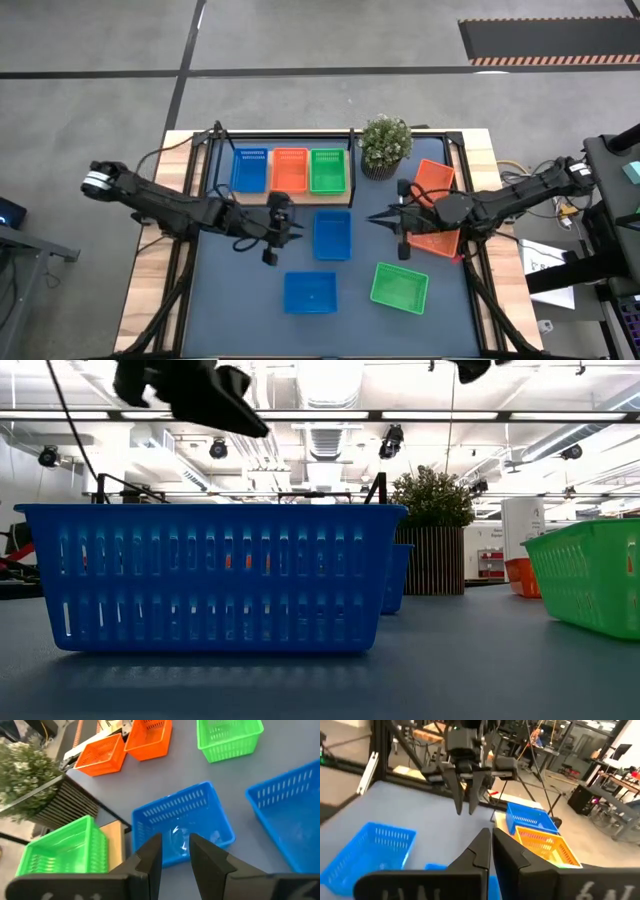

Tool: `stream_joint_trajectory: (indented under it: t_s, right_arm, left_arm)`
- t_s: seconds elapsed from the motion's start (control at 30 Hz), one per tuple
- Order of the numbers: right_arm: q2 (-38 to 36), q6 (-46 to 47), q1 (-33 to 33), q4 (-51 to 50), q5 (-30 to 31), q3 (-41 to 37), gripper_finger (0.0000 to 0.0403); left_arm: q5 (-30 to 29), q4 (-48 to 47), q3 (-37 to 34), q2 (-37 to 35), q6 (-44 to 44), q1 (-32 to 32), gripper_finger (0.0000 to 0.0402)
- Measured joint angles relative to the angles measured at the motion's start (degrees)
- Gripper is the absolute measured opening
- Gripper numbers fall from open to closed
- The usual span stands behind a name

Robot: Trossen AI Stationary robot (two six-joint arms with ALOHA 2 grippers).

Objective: Stack baskets on shelf by color
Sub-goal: Stack the top blue bin on top of the blue bin on the shelf

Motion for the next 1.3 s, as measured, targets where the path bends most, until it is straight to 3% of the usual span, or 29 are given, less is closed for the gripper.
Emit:
stream_joint_trajectory:
  t_s: [0.17,0.5,0.63,0.77,0.93,1.17,1.3]
  right_arm:
    - [4.5,3.7,0.0,-2.1,-0.5,3.9,0.0009]
    - [12.3,25.7,0.1,-13.9,0.0,8.3,0.0008]
    - [14.8,26.4,0.2,-16.1,-0.3,8.1,0.0008]
    - [17.6,22.5,0.2,-13.3,-0.5,7.4,0.0008]
    - [20.3,10.1,0.2,-4.2,-0.7,6.2,0.0008]
    - [20.1,-6.4,-1.7,11.8,-10.9,3.4,0.0008]
    - [18.2,-9.9,-4.8,14.8,-12.0,1.0,0.0008]
  left_arm:
    - [0.0,2.6,-4.6,-4.8,4.1,0.4,0.0081]
    - [0.1,2.9,-8.6,-10.2,11.6,0.5,0.0081]
    - [0.1,7.2,-8.9,-10.7,12.0,0.5,0.0081]
    - [1.0,12.1,-8.9,-10.1,8.2,0.2,0.0081]
    - [1.4,18.4,-9.0,-7.3,3.4,0.2,0.0081]
    - [1.6,25.8,-9.0,-2.6,1.4,0.2,0.0081]
    - [2.2,31.3,-9.1,0.6,-4.6,-0.1,0.0081]
